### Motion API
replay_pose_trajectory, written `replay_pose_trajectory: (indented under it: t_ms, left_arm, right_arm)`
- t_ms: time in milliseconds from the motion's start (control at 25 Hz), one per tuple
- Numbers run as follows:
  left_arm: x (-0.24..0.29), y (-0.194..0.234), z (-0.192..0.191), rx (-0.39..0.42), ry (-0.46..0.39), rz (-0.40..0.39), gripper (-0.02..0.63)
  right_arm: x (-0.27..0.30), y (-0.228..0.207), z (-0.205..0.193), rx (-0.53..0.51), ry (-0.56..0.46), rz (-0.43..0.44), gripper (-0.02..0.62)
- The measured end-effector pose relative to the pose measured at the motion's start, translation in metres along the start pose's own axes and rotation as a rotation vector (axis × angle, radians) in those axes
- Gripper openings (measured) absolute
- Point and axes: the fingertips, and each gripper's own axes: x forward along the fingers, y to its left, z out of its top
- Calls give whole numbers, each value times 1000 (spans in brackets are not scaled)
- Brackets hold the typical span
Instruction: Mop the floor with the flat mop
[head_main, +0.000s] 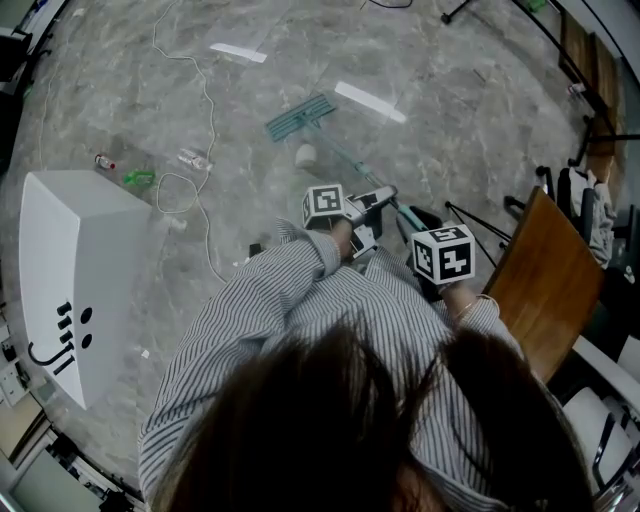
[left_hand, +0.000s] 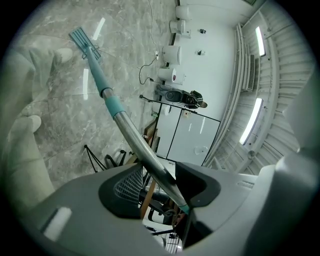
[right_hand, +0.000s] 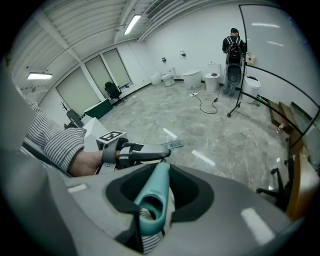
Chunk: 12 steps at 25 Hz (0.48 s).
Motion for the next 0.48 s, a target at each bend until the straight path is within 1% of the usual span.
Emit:
replay_pose_trajectory:
  t_ms: [120,280,360,480]
  left_arm:
    - [2,-1,17,-2,14,4,202]
    - [7,-9,58,-6,45,-3,202]
    - [6,-15,87,-17,54,0,201]
    - [-3,-27,146,-26,53,8,196]
  right_arm:
    - [10,-2,13,24,-4,-4,114]
    - [34,-8,48,48,-2,-34,112]
    - [51,-8,73,67,-1,-50,112]
    - [87,3,121,88,-9,-52,112]
